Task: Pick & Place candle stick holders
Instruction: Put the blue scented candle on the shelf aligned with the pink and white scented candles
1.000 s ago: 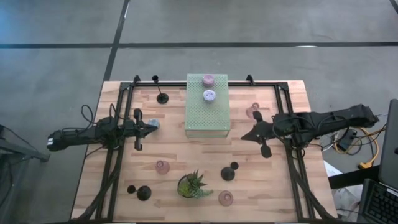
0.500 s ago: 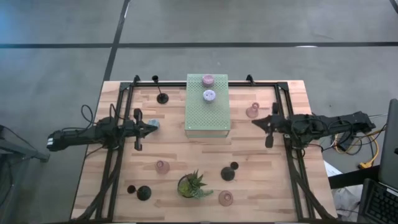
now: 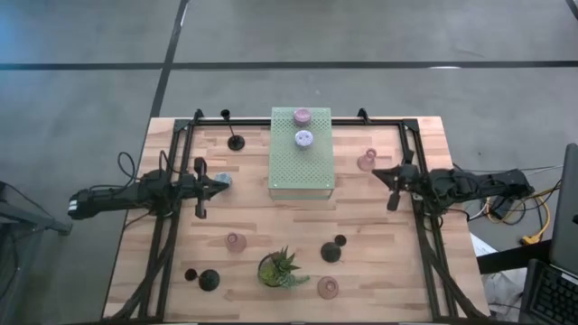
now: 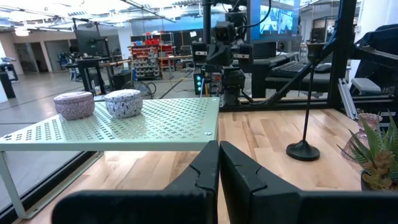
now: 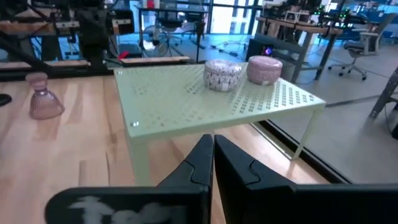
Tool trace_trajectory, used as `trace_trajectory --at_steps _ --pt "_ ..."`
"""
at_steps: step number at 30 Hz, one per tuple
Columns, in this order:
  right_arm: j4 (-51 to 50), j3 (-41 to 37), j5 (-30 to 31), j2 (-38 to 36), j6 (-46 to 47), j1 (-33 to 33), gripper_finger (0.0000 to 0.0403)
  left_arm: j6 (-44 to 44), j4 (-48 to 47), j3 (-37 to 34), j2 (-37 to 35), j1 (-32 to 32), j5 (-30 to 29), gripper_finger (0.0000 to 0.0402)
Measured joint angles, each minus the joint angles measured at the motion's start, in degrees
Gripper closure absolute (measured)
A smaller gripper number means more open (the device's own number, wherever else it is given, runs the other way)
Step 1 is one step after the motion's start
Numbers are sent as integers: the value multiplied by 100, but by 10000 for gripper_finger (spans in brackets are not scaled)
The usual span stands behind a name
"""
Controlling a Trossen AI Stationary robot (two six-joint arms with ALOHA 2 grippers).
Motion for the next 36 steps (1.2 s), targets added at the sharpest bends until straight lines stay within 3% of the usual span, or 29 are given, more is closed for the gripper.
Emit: trace_trajectory --at_steps 16,28,36 --pt "-18 -830 -13 52 8 0 394 -1 1 0 -1 1 0 383" --pt "-25 -787 -21 85 -21 0 394 -51 180 0 -2 0 -3 383" --pt "-22 -787 -23 85 -21 0 394 -2013 881 438 0 0 153 383"
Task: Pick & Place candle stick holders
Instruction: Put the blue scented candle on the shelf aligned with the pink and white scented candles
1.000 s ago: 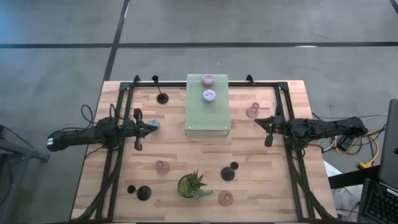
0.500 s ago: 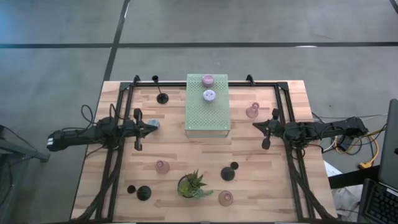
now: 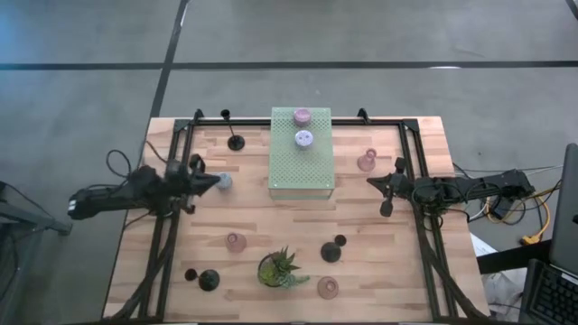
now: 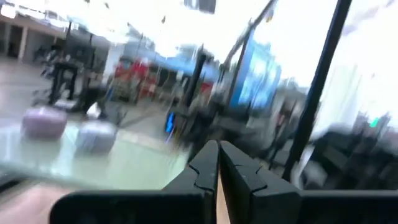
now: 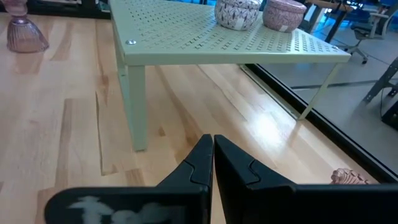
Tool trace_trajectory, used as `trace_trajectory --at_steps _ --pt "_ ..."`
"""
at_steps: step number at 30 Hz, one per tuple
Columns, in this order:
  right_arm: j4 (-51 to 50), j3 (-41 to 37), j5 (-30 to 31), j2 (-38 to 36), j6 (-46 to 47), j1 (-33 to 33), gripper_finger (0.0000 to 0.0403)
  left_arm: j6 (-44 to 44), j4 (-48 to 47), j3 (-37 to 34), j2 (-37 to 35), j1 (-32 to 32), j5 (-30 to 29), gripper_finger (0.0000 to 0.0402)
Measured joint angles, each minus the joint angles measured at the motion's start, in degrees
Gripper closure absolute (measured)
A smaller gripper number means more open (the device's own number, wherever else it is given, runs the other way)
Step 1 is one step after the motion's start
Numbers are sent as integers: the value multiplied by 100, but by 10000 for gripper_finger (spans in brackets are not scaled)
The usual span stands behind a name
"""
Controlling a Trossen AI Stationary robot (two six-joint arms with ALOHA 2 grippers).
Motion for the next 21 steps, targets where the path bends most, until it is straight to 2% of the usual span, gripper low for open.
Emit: trace_trajectory --at_steps 6,13,15,17,21 --pt "0 0 0 0 -2 -2 394 -681 648 438 0 0 0 383" --pt "0 0 0 0 -4 0 394 212 492 909 43 4 -78 383" --pt "0 0 -1 0 -4 0 394 382 -244 1240 176 4 -126 383" --pt "1 0 0 0 -4 0 394 475 -1433 1705 499 6 -374 385" --pt "3 0 0 0 -4 0 394 638 -3501 2930 1491 9 -1466 393"
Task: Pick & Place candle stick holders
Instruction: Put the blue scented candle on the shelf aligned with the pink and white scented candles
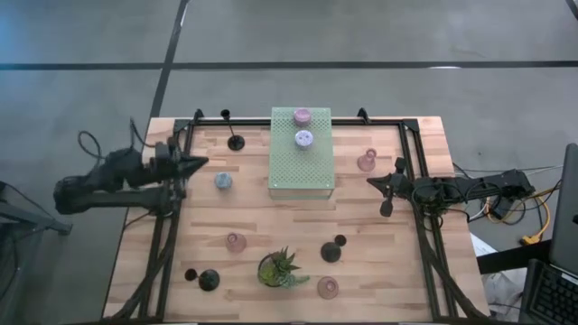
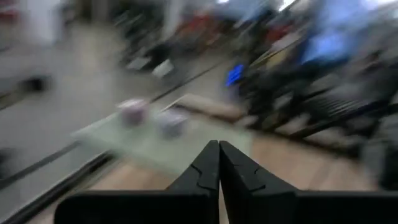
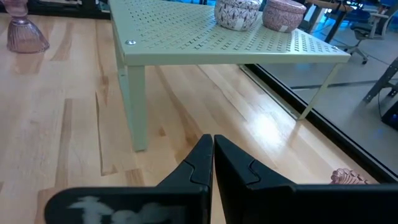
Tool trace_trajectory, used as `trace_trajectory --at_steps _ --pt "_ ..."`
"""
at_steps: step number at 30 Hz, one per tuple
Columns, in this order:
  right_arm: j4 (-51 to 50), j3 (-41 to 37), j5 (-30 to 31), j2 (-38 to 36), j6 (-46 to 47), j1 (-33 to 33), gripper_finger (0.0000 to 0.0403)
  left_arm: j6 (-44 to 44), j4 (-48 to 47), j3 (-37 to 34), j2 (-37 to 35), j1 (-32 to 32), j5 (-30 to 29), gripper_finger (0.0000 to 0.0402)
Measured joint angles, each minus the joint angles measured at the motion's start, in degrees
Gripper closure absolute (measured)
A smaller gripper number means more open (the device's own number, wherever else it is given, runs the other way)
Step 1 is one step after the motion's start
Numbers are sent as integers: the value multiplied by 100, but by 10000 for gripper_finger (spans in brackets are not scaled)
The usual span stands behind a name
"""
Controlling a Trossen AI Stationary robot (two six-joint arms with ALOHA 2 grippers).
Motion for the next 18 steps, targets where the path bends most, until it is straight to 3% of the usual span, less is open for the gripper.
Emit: trace_trajectory --at_steps 3,5,10,18 --pt "-1 0 -1 0 0 -2 394 25 -1264 935 868 0 -807 396" --pt "0 0 -2 0 0 0 394 139 -1893 1454 1423 0 -1027 395" --pt "0 0 0 0 0 -2 394 903 -2447 2226 2522 -7 -776 388" --pt "-1 0 -2 0 0 -1 394 199 -3572 2373 3585 124 -687 374"
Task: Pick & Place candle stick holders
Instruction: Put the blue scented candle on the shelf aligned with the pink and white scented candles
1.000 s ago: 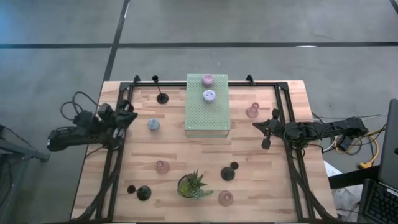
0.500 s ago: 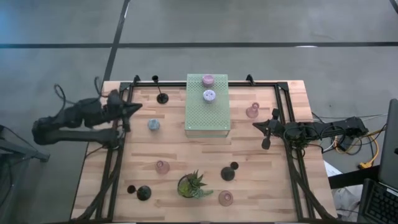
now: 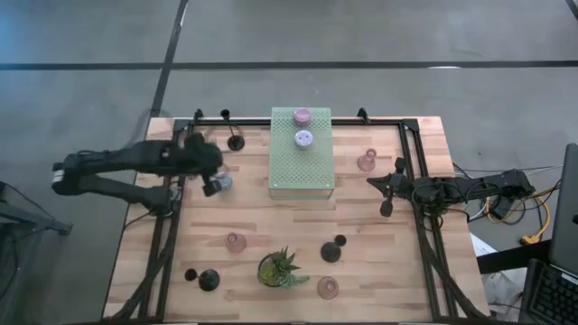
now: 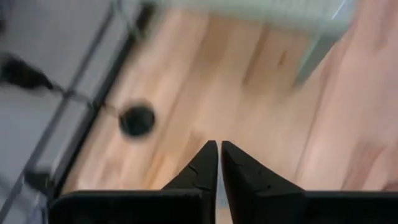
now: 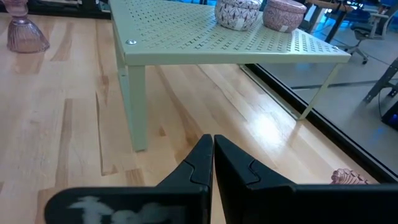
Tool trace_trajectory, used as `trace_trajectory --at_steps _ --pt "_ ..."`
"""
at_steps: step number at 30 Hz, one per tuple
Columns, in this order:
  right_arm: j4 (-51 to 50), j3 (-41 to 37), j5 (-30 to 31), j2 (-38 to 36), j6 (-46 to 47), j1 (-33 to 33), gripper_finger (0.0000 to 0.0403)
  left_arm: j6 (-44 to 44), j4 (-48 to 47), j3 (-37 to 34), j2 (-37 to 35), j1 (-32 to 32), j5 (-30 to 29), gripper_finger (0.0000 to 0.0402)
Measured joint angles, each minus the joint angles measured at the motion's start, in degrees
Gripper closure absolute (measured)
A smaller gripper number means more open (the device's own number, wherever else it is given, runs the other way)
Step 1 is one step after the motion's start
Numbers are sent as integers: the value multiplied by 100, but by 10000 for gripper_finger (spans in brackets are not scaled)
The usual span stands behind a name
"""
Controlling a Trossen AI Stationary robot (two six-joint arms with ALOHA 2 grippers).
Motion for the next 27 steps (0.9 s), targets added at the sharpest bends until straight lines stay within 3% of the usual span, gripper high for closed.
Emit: trace_trajectory --at_steps 5,13,22,27 --pt "-1 0 0 0 0 1 394 -472 -654 -2 572 200 -56 332" --pt "1 0 0 0 -2 -1 394 -297 -625 -20 1369 477 198 240" --pt "1 0 0 0 -2 -1 394 -653 -580 -122 2295 962 921 146" --pt "1 0 0 0 -2 1 394 -730 -475 -155 2613 1272 1037 80"
